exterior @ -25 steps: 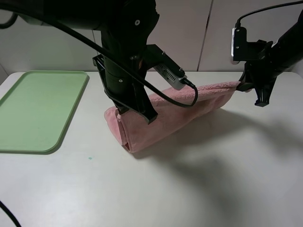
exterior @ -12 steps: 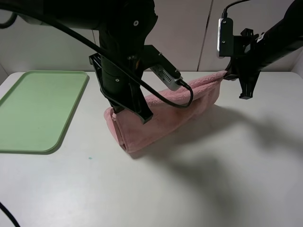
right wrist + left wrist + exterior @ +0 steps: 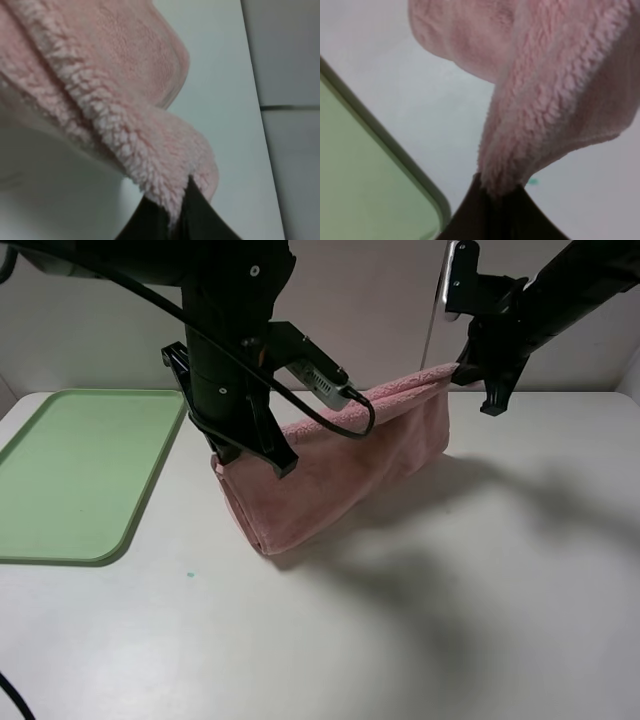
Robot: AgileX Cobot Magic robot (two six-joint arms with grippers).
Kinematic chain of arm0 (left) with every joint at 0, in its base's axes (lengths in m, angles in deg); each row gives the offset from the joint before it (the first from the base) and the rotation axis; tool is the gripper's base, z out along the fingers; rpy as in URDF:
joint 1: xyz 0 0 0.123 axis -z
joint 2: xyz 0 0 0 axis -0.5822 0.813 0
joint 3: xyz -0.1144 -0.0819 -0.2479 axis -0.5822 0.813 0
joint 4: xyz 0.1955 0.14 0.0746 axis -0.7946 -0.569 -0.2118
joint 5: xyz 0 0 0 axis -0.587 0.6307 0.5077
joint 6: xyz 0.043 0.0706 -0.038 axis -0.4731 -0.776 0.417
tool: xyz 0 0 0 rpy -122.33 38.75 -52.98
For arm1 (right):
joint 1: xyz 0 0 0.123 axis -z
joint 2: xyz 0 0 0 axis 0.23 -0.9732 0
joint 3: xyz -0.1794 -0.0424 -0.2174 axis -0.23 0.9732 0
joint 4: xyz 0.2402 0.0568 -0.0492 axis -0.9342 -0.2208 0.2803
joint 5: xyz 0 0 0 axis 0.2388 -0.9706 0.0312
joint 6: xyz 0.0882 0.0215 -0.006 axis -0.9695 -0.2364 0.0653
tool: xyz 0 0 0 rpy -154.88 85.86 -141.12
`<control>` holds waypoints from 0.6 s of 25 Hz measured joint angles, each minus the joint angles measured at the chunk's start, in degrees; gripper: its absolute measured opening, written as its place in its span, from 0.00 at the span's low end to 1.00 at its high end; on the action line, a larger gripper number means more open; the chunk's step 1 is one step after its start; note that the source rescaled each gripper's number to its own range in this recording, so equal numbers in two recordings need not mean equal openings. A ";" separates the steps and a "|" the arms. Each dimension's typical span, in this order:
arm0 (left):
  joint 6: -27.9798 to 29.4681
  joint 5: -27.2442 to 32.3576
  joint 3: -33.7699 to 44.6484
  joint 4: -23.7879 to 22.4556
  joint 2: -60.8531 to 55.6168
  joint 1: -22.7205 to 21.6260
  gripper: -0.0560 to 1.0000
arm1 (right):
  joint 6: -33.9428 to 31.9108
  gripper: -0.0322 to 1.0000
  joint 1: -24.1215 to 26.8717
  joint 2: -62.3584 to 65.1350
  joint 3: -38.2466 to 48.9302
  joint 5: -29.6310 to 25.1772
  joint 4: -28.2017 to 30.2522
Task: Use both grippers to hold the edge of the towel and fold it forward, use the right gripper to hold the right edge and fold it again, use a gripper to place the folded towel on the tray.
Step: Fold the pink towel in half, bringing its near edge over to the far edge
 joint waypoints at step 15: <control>-2.66 -2.10 1.09 0.00 0.00 -7.30 0.05 | -2.79 0.03 -4.94 -11.72 -8.42 1.24 -0.14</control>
